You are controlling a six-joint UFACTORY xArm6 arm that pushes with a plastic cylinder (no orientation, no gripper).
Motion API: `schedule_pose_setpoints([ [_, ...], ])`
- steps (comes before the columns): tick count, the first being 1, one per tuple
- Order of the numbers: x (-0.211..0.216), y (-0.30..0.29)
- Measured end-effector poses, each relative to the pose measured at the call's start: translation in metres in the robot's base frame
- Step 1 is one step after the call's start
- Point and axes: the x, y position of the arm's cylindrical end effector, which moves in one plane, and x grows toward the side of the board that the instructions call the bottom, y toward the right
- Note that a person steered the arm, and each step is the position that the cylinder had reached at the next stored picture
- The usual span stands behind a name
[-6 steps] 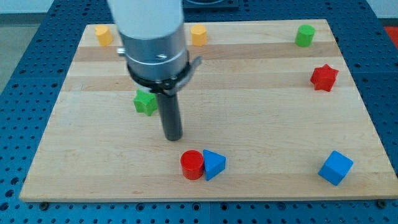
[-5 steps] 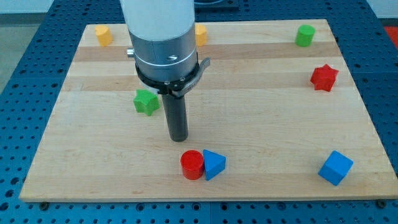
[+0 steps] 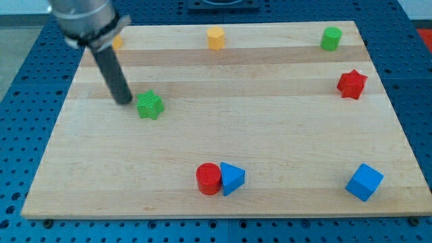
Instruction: Push the green star above the red circle
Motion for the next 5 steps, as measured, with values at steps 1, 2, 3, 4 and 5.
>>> schedule_pose_setpoints([
  [1,-0.021,0.008],
  [2,-0.013,0.015],
  [3,0.019,0.028],
  [4,0.066,0.05],
  [5,0.114,0.079],
])
